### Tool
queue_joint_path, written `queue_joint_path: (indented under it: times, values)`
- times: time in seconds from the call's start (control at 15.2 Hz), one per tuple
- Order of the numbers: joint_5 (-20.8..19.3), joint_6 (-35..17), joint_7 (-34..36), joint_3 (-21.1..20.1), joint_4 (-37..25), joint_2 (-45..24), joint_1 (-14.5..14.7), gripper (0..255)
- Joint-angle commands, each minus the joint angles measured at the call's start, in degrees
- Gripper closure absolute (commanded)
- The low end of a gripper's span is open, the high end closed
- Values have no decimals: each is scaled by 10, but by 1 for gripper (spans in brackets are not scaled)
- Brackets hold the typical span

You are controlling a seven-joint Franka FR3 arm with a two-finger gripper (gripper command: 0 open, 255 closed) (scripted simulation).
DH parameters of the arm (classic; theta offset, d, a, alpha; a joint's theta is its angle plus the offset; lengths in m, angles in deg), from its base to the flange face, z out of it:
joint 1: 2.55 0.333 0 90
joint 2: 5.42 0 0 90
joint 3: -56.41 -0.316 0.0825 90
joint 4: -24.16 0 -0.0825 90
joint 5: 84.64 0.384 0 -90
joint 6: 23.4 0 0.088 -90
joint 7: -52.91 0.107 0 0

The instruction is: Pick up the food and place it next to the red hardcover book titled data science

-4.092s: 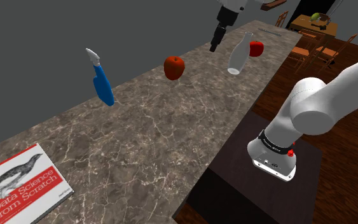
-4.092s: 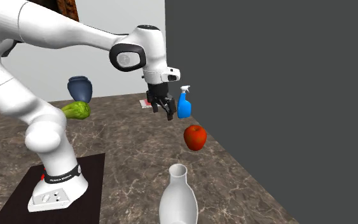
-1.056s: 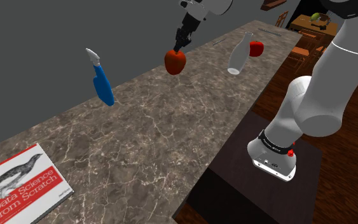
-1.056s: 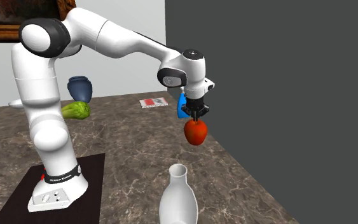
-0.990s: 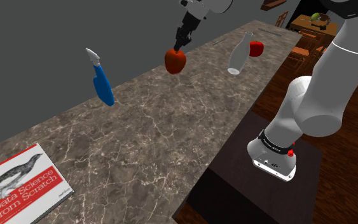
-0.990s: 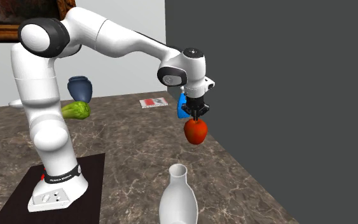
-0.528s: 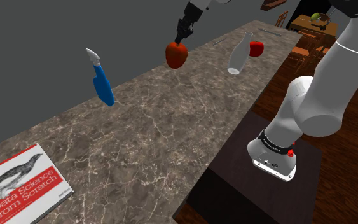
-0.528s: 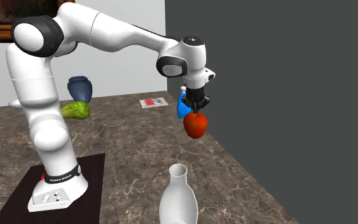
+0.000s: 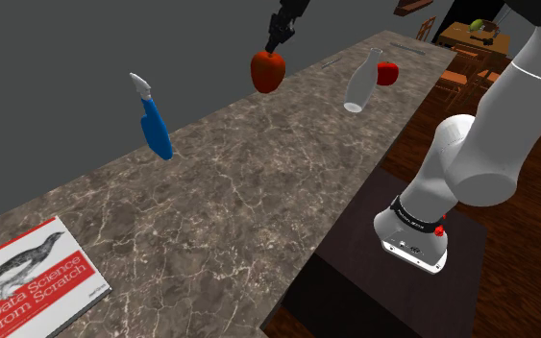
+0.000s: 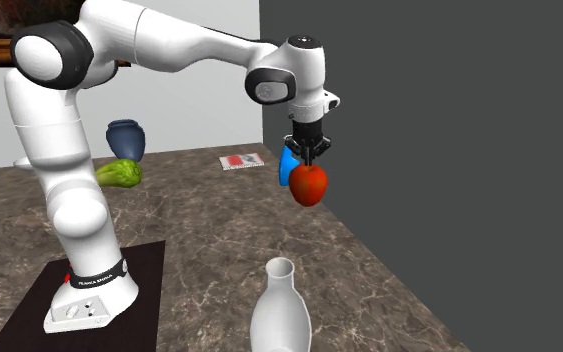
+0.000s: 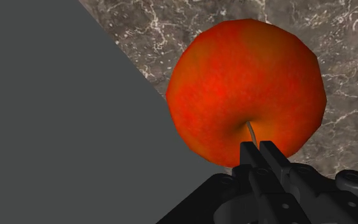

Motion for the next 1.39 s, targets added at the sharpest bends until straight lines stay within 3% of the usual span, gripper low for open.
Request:
queue_joint_path:
  times: [0.0,0.99,1.32]
  values:
    - [-4,14,7,0,-14,1,0,255]
    - [-18,116,47,4,-124,0,-4,255]
    - [-52,71,122,-38,-72,45,35,255]
